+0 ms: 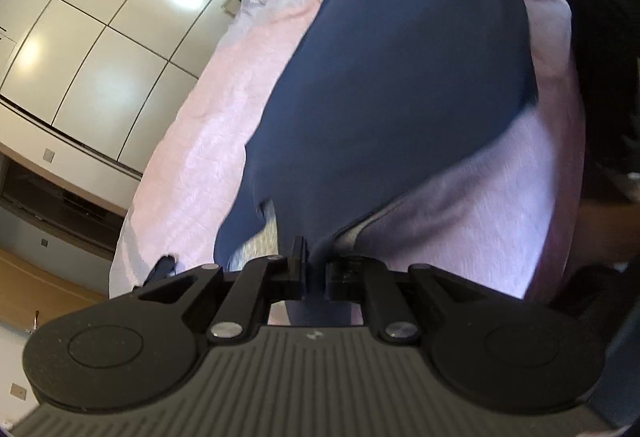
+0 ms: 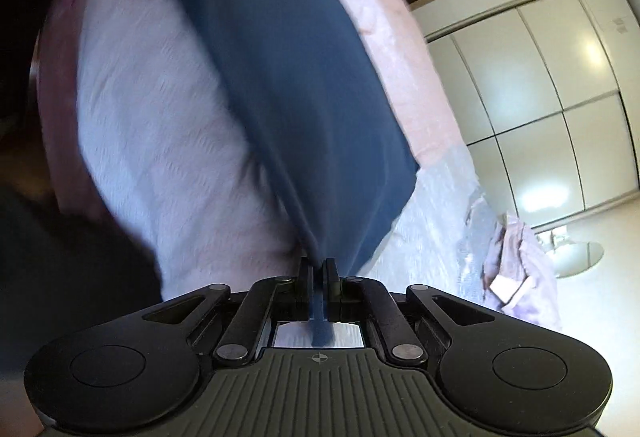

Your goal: Fold clothes

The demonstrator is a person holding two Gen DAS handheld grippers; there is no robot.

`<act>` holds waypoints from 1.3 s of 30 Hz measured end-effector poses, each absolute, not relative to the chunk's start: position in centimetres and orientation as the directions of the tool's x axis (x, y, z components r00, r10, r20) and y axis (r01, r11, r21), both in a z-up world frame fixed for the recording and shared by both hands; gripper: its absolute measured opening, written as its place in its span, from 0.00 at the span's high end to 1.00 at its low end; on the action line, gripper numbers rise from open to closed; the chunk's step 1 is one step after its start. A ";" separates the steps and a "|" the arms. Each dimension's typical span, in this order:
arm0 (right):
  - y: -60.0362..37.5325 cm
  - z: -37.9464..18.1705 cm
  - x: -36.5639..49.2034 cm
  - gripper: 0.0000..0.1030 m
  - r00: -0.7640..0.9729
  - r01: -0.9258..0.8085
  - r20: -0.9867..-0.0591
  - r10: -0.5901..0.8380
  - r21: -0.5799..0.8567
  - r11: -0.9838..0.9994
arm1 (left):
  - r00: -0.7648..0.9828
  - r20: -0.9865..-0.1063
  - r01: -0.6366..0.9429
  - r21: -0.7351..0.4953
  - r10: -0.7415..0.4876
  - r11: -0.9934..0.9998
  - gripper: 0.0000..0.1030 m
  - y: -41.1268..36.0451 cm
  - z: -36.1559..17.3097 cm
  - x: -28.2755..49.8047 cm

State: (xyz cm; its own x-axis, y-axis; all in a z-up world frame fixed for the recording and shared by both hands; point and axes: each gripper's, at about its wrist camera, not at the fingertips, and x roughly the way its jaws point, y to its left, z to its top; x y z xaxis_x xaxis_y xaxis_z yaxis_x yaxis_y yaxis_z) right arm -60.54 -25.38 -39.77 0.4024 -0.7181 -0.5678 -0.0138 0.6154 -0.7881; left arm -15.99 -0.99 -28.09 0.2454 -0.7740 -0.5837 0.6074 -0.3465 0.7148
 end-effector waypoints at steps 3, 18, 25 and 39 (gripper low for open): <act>-27.5 -39.5 -61.9 0.99 0.366 0.014 -0.553 -0.748 -0.801 0.599 | 0.259 -0.621 0.664 0.671 -0.740 -0.331 0.81 -0.2 -27.4 -13.8; -42.0 -30.4 -50.0 0.30 0.506 0.381 -0.578 -0.640 -0.516 0.767 | 0.386 -0.662 0.859 0.511 -0.643 -0.010 0.62 -8.1 -23.9 -1.9; -51.1 -29.2 -41.9 0.31 0.560 0.425 -0.641 -0.526 -0.323 0.846 | 0.255 -0.760 0.967 0.192 -0.598 0.170 0.63 -16.8 -26.6 4.8; -69.3 -32.6 -34.8 0.31 0.563 0.582 -0.750 -0.349 0.060 0.811 | 0.001 -0.824 0.980 -0.111 -0.567 0.164 0.98 -22.5 -30.1 8.7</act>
State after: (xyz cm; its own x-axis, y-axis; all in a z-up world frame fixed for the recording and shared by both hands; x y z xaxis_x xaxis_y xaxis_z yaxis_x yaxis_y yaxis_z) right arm -34.76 -69.34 -32.56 0.5628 -0.3485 -0.7495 0.5824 0.8106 0.0604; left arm 8.69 -22.50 -30.15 0.0013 -0.5668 -0.8238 0.9802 0.1638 -0.1112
